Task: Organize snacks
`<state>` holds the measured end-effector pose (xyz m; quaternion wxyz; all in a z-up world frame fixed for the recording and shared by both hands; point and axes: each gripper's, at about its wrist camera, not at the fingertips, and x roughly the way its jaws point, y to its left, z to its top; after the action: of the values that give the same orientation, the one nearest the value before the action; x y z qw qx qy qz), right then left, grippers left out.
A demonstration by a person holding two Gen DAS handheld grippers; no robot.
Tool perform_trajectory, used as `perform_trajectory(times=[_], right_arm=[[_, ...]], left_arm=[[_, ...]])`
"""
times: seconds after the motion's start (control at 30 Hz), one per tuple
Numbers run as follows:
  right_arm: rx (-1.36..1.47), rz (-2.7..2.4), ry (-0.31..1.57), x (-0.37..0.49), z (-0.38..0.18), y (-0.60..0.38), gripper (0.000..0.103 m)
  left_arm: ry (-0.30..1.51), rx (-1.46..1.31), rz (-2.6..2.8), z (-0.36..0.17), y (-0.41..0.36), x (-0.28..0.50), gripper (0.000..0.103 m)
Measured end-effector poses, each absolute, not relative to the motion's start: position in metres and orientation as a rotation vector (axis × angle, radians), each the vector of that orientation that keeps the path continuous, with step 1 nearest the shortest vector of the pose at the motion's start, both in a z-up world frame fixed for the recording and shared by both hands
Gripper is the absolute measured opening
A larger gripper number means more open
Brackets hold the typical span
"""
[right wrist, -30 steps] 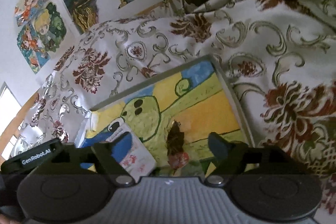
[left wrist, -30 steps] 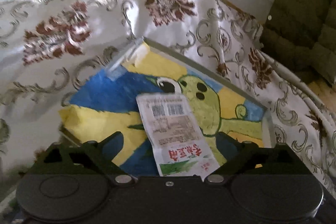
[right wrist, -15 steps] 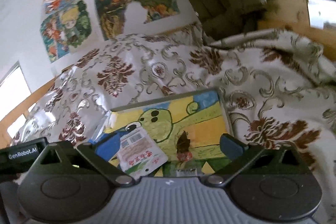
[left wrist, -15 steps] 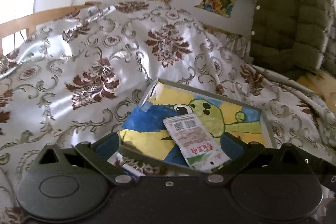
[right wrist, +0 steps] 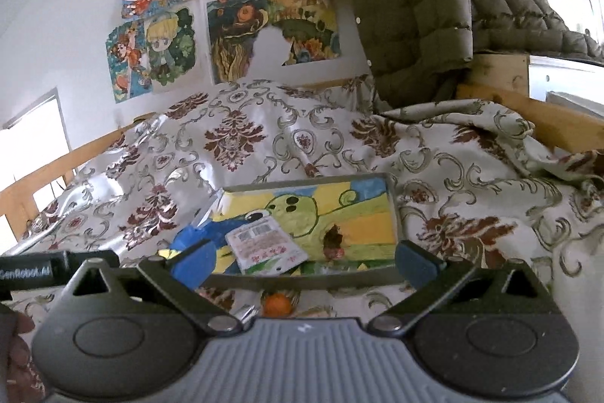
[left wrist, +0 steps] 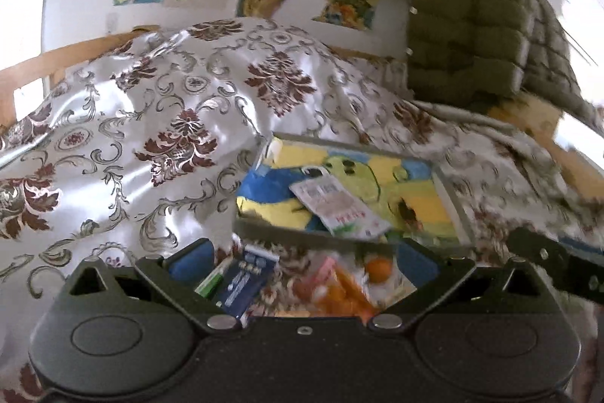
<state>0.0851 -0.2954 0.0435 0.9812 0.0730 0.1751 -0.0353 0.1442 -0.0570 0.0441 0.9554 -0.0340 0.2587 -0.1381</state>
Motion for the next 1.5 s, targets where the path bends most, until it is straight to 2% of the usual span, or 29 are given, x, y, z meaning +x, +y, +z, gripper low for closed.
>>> perform_trajectory(times=[0.17, 0.57, 0.83, 1.13, 1.5], right_arm=[[0.093, -0.071, 0.376, 0.069, 0.039, -0.281, 0.103], [0.094, -0.061, 0.395, 0.032, 0.033, -0.257, 0.103], [0.132, -0.051, 0.456, 0.02, 0.025, -0.253, 0.103], [0.085, -0.005, 0.542, 0.023, 0.013, -0.236, 0.103], [0.066, -0.003, 0.639, 0.034, 0.001, -0.231, 0.103]], left_arm=[[0.491, 0.086, -0.293, 0.041, -0.049, 0.113, 0.102], [0.476, 0.172, -0.221, 0.043, -0.024, 0.071, 0.102], [0.636, 0.111, -0.251, 0.048, 0.003, 0.08, 0.102], [0.696, 0.308, -0.363, 0.038, 0.005, 0.091, 0.102], [0.968, 0.156, -0.251, 0.008, 0.017, 0.105, 0.102]])
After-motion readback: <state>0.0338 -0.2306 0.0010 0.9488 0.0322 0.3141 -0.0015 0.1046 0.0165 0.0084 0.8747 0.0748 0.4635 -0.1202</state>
